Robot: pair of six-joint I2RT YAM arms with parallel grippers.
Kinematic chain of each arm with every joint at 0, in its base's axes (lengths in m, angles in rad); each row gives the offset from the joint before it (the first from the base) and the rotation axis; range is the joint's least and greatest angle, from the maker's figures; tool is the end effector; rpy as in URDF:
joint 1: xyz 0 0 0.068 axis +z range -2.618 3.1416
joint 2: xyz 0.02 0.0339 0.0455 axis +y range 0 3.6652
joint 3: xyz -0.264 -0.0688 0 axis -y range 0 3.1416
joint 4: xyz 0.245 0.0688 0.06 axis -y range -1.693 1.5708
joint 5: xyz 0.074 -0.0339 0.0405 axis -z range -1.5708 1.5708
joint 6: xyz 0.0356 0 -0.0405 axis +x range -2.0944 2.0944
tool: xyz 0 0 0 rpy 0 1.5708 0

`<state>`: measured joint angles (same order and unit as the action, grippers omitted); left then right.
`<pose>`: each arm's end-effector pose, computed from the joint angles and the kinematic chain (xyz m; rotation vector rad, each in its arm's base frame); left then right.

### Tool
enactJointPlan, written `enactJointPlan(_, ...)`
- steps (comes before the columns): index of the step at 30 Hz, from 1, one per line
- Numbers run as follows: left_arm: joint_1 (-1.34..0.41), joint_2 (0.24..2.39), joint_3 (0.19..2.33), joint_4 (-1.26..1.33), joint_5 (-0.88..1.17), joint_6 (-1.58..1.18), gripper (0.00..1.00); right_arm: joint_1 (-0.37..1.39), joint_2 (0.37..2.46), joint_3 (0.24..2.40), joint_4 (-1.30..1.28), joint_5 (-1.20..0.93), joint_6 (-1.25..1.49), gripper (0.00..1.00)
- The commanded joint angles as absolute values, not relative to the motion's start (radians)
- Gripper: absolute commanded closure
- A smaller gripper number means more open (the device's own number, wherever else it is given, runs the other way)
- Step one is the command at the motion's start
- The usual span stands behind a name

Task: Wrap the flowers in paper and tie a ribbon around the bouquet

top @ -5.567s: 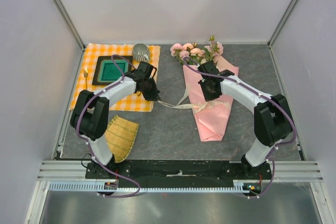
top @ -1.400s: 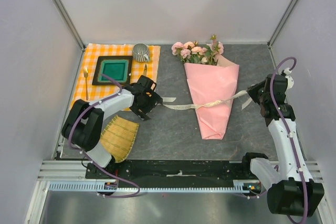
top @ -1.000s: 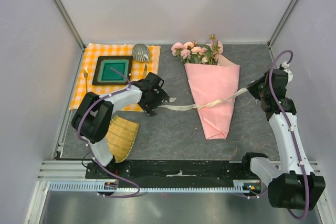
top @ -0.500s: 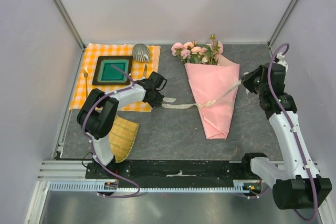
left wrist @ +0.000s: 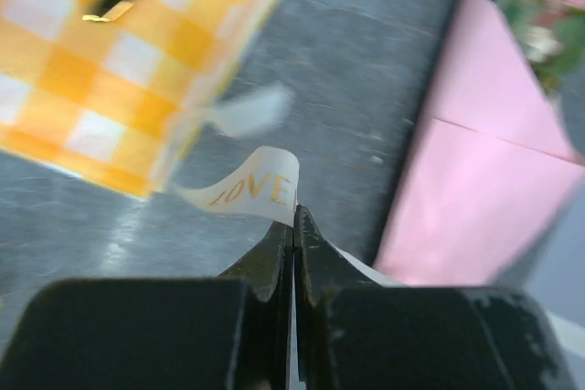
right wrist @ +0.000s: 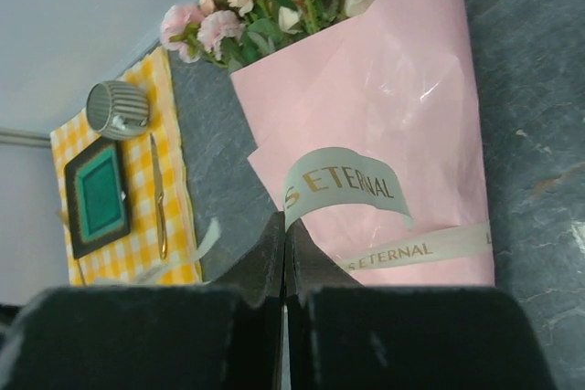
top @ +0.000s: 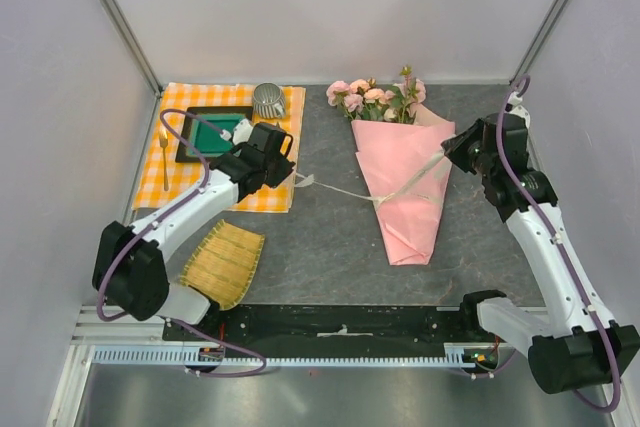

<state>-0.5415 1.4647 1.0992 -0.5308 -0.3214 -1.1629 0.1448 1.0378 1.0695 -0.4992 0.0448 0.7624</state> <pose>0.2711 -0.1499 0.2603 -0.8773 2.2788 -0.3833 0.2245 0.0311 0.3592 0.6588 1.9709 0.5185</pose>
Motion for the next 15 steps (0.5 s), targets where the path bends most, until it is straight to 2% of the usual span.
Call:
enactJointPlan(1,-0.586,1.485,1.089,-0.303,-0.118,-1.085,0.99,0.132,1.065,1.152,-0.561,0.237,0.723,1.00)
enactJointPlan(5,-0.675,1.622,1.260,-0.249,-0.019,-1.066,0.99,0.058,1.107,1.167,-0.609,0.345,0.641,1.00)
enactJointPlan(7,-0.708,1.678,1.308,-0.210,0.053,-1.072,0.99,0.038,1.137,1.148,-0.617,0.481,0.594,1.00)
enactJointPlan(9,-0.724,1.739,1.382,-0.216,0.078,-1.080,0.99,0.005,1.190,1.093,-0.606,0.526,0.574,1.00)
enactJointPlan(10,-0.738,1.752,1.399,-0.213,0.083,-1.081,0.99,-0.052,1.210,1.071,-0.579,0.514,0.569,1.00)
enactJointPlan(15,-0.744,1.760,1.425,-0.225,0.078,-1.052,0.99,-0.068,1.310,0.912,-0.397,0.382,0.555,1.00)
